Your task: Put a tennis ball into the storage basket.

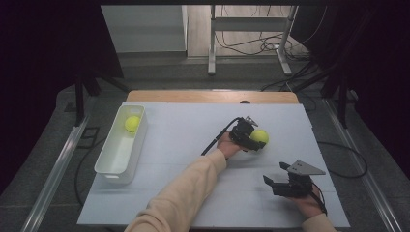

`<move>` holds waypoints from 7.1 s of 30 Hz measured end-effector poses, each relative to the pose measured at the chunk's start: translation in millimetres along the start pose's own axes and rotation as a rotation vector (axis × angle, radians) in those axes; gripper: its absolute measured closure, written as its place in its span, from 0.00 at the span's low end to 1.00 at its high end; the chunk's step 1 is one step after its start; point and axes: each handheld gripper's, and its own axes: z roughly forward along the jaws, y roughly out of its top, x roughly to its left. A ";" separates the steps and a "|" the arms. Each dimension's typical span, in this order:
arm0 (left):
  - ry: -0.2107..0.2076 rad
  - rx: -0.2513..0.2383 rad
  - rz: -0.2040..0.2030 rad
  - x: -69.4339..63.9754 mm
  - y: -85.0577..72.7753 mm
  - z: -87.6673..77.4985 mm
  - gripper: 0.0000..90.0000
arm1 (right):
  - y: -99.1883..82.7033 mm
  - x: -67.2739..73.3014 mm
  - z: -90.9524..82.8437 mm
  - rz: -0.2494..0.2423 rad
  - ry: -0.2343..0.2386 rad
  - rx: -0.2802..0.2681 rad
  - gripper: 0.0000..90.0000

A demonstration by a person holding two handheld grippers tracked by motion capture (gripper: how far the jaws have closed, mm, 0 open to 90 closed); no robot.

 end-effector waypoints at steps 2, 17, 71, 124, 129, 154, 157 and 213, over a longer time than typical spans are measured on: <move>-0.001 -0.002 0.003 -0.4 -0.4 -2.4 0.31 | 0.0 0.0 0.0 0.000 0.000 0.000 0.18; 0.000 -0.033 0.008 -3.3 -8.5 -19.2 0.31 | 0.0 0.4 0.7 -0.003 -0.001 0.004 0.18; 0.016 -0.087 0.005 -12.8 -44.9 -75.7 0.31 | 0.1 1.6 1.3 -0.016 -0.010 0.011 0.18; 0.063 -0.150 -0.029 -10.5 -67.8 -135.2 0.30 | 0.2 2.5 0.7 -0.019 -0.020 0.014 0.18; 0.075 -0.152 -0.029 -8.6 -70.3 -140.9 0.30 | 0.1 2.8 0.9 -0.019 -0.018 0.014 0.18; 0.103 -0.167 -0.042 -6.9 -83.0 -167.1 0.30 | -0.1 3.1 1.6 -0.019 -0.019 0.018 0.18; 0.103 -0.173 -0.047 -6.6 -84.5 -169.3 0.30 | -0.1 3.3 1.6 -0.020 -0.018 0.018 0.18; 0.166 -0.229 -0.095 5.7 -103.2 -210.5 0.30 | -0.4 3.8 2.5 -0.021 -0.025 0.025 0.18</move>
